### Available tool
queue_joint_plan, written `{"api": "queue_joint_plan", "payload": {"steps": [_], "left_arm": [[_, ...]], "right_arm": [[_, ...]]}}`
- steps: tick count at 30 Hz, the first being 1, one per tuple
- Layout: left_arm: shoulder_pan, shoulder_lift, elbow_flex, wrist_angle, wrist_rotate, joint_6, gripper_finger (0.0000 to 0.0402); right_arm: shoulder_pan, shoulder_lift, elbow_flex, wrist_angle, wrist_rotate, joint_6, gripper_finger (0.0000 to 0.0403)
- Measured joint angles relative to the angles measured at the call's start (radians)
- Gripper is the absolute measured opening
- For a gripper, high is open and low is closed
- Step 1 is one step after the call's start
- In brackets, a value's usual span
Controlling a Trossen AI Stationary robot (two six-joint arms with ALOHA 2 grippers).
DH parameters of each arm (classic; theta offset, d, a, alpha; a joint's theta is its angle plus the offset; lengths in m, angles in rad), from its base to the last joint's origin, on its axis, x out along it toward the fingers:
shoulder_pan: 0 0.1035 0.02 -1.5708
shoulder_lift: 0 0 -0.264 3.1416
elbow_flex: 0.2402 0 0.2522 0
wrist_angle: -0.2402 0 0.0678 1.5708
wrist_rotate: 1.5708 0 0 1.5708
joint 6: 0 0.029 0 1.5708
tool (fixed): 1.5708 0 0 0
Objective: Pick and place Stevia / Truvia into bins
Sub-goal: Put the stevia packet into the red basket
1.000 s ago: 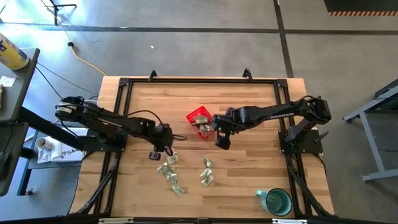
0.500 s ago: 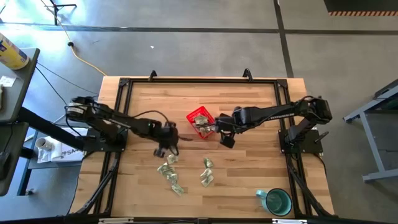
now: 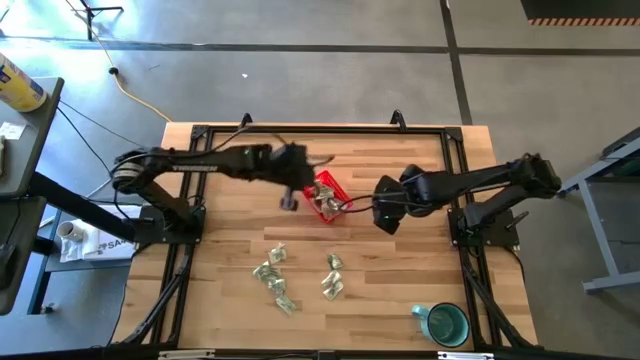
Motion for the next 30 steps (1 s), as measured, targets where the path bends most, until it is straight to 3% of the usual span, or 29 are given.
{"api": "queue_joint_plan", "payload": {"steps": [2, 6, 11, 15, 18, 23, 26, 30], "left_arm": [[0.024, 0.052, 0.045, -0.004, 0.071, -0.01, 0.0041], [0.033, 0.149, 0.071, -0.022, 0.086, -0.107, 0.0129], [0.004, 0.163, 0.071, -0.046, 0.031, -0.213, 0.0245], [-0.023, 0.102, 0.073, -0.259, -0.021, -0.355, 0.0304], [-0.041, 0.045, 0.023, -0.394, -0.018, -0.494, 0.0318], [-0.135, -0.123, -0.127, -0.408, -0.04, -0.71, 0.0299], [-0.216, -0.229, -0.211, -0.416, -0.075, -0.865, 0.0282], [-0.314, -0.346, -0.285, -0.419, -0.147, -1.025, 0.0266]], "right_arm": [[0.006, -0.011, 0.0, 0.001, -0.001, 0.006, 0.0344], [0.019, -0.011, 0.0, 0.004, -0.005, 0.006, 0.0344], [0.039, -0.005, 0.0, 0.014, -0.028, 0.004, 0.0346], [0.047, 0.001, 0.0, 0.106, -0.086, -0.082, 0.0346], [0.046, 0.044, 0.001, 0.231, -0.164, -0.2, 0.0346], [0.045, 0.205, 0.001, 0.435, -0.339, -0.387, 0.0346], [0.059, 0.302, 0.001, 0.542, -0.428, -0.41, 0.0346], [0.061, 0.369, 0.0, 0.647, -0.43, -0.322, 0.0346]]}}
